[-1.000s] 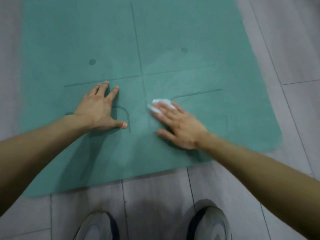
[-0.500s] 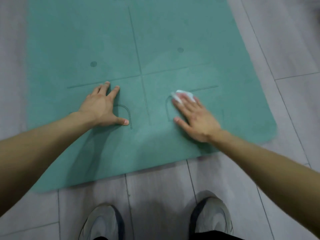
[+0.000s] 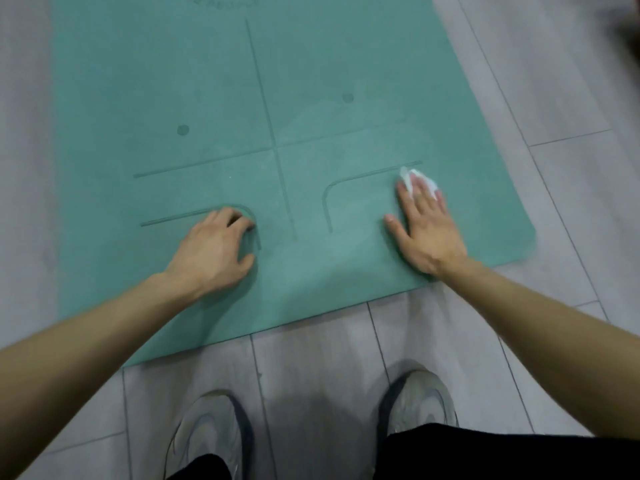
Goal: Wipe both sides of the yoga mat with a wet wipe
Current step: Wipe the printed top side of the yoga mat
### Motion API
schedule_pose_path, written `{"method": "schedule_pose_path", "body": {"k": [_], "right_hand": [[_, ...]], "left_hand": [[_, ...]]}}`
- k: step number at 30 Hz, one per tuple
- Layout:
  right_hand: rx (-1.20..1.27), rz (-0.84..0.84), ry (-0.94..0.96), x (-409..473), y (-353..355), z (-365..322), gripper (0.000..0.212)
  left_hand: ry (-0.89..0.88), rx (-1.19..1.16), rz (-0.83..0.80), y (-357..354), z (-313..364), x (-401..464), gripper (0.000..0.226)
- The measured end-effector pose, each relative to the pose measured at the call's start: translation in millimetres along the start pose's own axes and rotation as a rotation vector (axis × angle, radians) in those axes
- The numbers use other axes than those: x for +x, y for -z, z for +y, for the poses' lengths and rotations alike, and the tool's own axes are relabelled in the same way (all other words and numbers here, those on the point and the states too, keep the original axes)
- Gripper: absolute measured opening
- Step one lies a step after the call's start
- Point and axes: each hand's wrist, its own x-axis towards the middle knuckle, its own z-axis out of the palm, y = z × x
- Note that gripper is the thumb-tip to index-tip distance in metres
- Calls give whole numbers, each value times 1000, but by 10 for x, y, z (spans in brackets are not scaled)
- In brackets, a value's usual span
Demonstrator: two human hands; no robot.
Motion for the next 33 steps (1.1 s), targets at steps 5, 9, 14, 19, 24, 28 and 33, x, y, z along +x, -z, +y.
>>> {"method": "schedule_pose_path", "body": {"k": [5, 9, 14, 19, 24, 28, 33], "right_hand": [[92, -57, 198, -646, -328, -841, 88], [13, -159, 729, -1085, -393, -1153, 80], [-16, -14, -141, -790, -102, 234, 83], [76, -101, 324, -1052, -404, -1015, 88], [-36, -136, 574, -1037, -388, -780, 78], [-27, -87, 95, -1039, -247, -22, 79], [18, -85, 405, -1057, -497, -1158, 91]], "left_hand": [[14, 0, -27, -2, 35, -8, 62], [69, 33, 65, -44, 109, 43, 42], [50, 79, 64, -70, -13, 112, 35], [29, 78, 35, -97, 31, 51, 48], [37, 72, 19, -74, 46, -8, 52], [-24, 48, -21, -2, -10, -40, 59], [-117, 38, -34, 20, -309, -154, 55]]}}
